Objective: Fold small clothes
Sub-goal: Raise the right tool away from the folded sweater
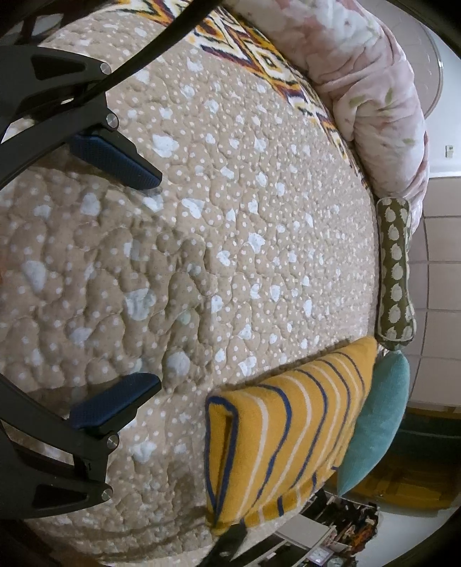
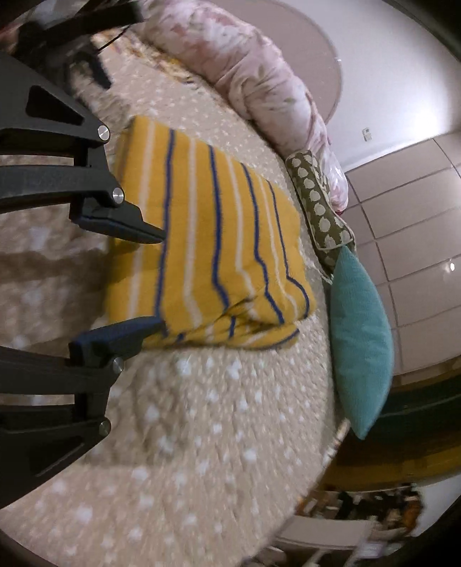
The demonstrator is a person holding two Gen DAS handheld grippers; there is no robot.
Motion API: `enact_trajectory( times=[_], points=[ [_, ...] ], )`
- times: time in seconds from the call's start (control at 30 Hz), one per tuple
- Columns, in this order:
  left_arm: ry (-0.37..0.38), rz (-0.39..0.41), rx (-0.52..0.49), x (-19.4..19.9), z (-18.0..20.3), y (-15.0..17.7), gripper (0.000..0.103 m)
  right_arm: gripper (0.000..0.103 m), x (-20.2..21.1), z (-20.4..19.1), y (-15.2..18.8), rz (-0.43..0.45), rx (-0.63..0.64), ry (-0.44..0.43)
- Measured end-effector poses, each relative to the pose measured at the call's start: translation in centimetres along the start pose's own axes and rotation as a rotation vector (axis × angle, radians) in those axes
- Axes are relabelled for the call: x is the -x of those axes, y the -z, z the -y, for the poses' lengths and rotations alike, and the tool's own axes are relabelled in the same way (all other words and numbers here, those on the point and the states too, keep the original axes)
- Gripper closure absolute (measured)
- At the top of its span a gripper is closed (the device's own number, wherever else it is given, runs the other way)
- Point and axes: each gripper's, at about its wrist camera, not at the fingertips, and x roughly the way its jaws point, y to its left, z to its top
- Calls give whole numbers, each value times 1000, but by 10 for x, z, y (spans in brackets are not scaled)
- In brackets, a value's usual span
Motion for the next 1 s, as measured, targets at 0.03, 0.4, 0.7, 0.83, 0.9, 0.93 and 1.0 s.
enact_trajectory(
  times=[0.03, 0.4, 0.7, 0.83, 0.9, 0.93, 1.0],
  points=[
    [-1, 11, 5, 5, 2, 0, 0, 54, 7, -2, 5, 9, 17, 16],
    [-53, 57, -68, 54, 36, 1, 0, 49, 22, 4, 30, -34, 11, 125],
    [-46, 31, -111, 66, 61, 8, 0, 44, 23, -9, 53, -91, 92, 220],
    [-41, 20, -125, 65, 69, 12, 0, 42, 23, -8, 56, -87, 112, 235],
    [-39, 12, -135, 63, 72, 13, 0, 42, 24, -7, 56, -84, 113, 242],
    [-38, 9, -138, 63, 73, 14, 0, 42, 23, -6, 56, -85, 112, 247],
    [-36, 2, -141, 61, 73, 14, 0, 42, 23, -5, 56, -86, 111, 256]
  ],
)
